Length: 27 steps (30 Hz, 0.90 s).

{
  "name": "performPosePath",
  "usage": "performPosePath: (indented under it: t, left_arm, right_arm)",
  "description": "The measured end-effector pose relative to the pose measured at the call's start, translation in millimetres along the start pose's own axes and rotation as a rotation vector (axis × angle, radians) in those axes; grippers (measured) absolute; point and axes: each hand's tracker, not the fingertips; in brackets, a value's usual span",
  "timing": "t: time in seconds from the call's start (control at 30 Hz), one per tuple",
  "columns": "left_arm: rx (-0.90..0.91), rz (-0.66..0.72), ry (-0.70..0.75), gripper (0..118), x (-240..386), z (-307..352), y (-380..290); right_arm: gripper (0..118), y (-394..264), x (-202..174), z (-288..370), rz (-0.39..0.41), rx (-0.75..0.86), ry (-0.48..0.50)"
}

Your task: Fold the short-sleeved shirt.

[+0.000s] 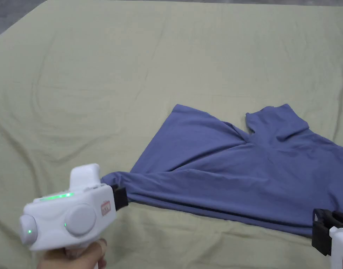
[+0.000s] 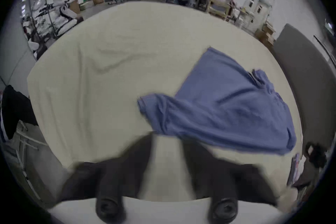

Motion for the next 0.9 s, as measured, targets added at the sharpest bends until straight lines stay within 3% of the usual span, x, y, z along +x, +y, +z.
performPosePath:
  t: [0.03, 0.07, 0.1, 0.33, 0.37, 0.43, 0.47, 0.53, 0.73, 0.77, 0.8, 0.83, 0.9]
  left_arm:
    - [0.002, 0.007, 0.015, 118, -3, -14, 7]
    - [-0.138, 0.031, -0.009, 118, -14, -27, 18]
    - [-0.062, 0.041, 0.033, 118, -16, -40, 33]
    - [-0.218, -0.036, 0.062, 118, -1, -82, 29]
    - [-0.215, -0.041, 0.060, 111, 1, -82, 28]
    - [-0.176, -0.036, 0.053, 86, 10, -68, 33]
    - [-0.165, -0.038, 0.042, 62, 3, -79, 30]
    - [-0.139, -0.068, -0.007, 3, 6, -78, 36]
    - [-0.053, -0.117, -0.046, 3, 30, -33, 38]
    - [-0.047, -0.116, -0.069, 3, 30, -29, 39]
    - [-0.042, -0.113, -0.096, 3, 31, -25, 40]
    - [-0.042, -0.113, -0.103, 3, 32, -22, 40]
    - [-0.039, -0.112, -0.107, 3, 33, -17, 43]
  right_arm:
    - [6, 1, 2, -2, -0.012, -0.003, 0.000]
    - [6, 2, 4, -4, -0.025, -0.008, 0.005]
    - [6, 3, 5, -6, -0.033, -0.014, 0.007]
    - [6, 4, 17, -21, -0.061, -0.060, -0.009]
    - [6, 4, 18, -23, -0.063, -0.065, -0.013]
    - [6, 5, 22, -27, -0.074, -0.077, -0.016]
    - [6, 6, 24, -29, -0.079, -0.083, -0.015]
    - [6, 10, 31, -35, -0.087, -0.093, -0.012]
    - [6, 63, 82, -74, -0.093, -0.067, 0.020]
    - [11, 77, 94, -86, -0.092, -0.069, 0.055]
    - [41, 93, 107, -102, -0.090, -0.091, 0.080]
    - [115, 109, 118, -120, -0.089, -0.109, 0.080]
    - [111, 124, 136, -160, -0.041, -0.144, 0.066]
